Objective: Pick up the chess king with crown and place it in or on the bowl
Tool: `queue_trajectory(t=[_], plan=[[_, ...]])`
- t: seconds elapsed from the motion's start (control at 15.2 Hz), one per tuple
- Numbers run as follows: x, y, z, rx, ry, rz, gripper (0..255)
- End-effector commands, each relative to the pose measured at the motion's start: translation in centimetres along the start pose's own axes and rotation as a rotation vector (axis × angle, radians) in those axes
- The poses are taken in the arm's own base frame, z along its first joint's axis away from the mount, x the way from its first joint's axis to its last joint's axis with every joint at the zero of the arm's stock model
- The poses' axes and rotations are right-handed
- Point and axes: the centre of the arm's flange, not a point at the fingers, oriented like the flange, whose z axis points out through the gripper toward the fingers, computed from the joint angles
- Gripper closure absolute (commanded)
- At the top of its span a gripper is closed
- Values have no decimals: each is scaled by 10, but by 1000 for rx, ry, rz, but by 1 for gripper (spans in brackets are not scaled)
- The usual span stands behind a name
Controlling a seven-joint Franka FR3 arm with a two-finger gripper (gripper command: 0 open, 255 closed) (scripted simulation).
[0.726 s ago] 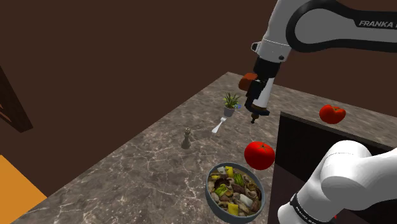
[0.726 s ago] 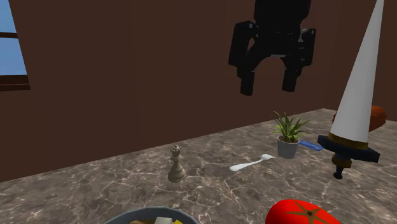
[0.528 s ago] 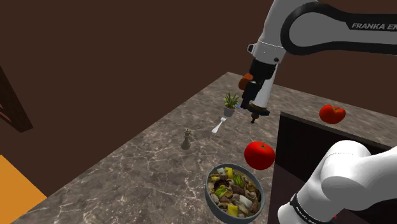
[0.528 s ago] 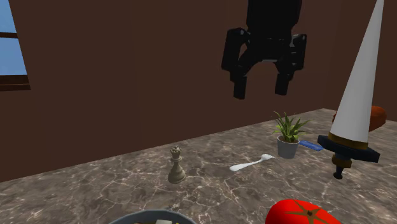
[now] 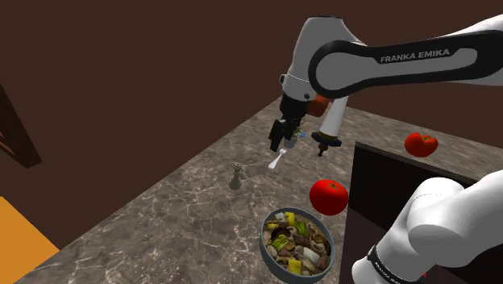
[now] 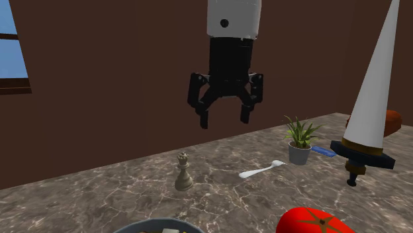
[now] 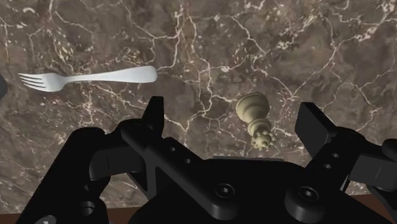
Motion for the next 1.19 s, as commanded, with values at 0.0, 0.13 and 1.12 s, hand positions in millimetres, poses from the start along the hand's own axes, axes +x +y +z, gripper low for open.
queue_trajectory(t=[0.0, 0.13, 1.12], plan=[[13, -11, 17, 2, 8, 4, 0], [30, -23, 33, 4, 14, 8, 0], [88, -62, 127, 11, 34, 20, 0]])
